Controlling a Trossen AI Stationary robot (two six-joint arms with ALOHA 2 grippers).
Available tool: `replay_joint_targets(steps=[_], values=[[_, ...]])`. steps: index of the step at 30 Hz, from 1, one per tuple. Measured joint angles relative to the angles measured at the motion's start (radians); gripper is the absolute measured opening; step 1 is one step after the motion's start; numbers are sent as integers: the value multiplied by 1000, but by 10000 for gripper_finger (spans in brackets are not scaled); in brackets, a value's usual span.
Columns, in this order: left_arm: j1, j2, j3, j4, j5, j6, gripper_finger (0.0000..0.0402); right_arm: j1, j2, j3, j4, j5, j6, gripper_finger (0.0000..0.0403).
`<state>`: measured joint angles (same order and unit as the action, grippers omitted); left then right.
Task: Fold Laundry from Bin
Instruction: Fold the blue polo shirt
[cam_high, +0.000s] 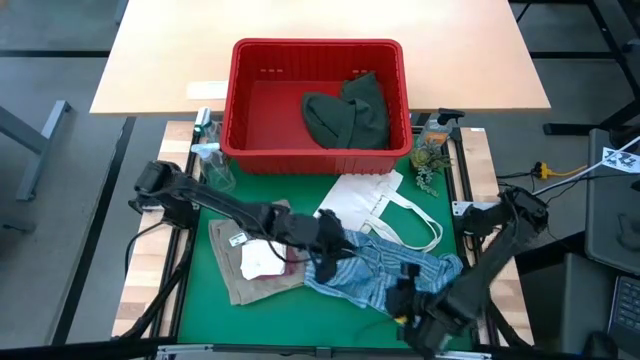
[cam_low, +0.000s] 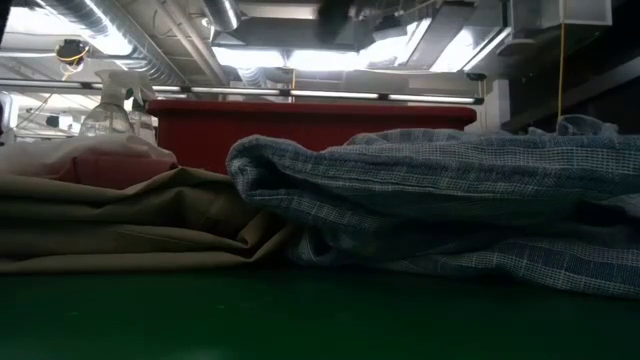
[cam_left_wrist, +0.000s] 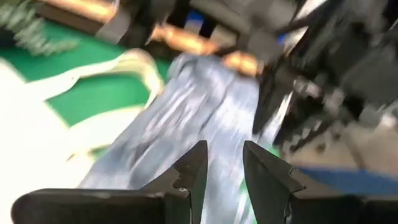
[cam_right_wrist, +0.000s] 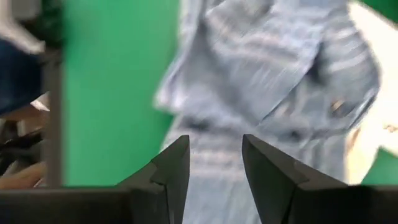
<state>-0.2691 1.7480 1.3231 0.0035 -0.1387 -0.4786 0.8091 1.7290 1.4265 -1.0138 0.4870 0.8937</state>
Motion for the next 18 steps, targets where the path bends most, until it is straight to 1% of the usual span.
replay_joint_targets(steps=[4, 7, 10, 14, 18], values=[[-11, -78, 0, -268, 2, -6, 97, -128, 0, 0, 13, 0, -73, 149], [-38, -97, 0, -419, 1, -6, 97, -220, 0, 0, 41, -26, -135, 149], [-79, -93, -5, -521, -1, -6, 97, -302, 1, -1, 78, -74, -237, 149], [-132, -83, -71, -524, -5, -9, 97, -389, 2, -2, 164, -147, -360, 149], [-177, -83, -157, -413, -49, -30, 97, -456, 2, -2, 234, -192, -451, 149]])
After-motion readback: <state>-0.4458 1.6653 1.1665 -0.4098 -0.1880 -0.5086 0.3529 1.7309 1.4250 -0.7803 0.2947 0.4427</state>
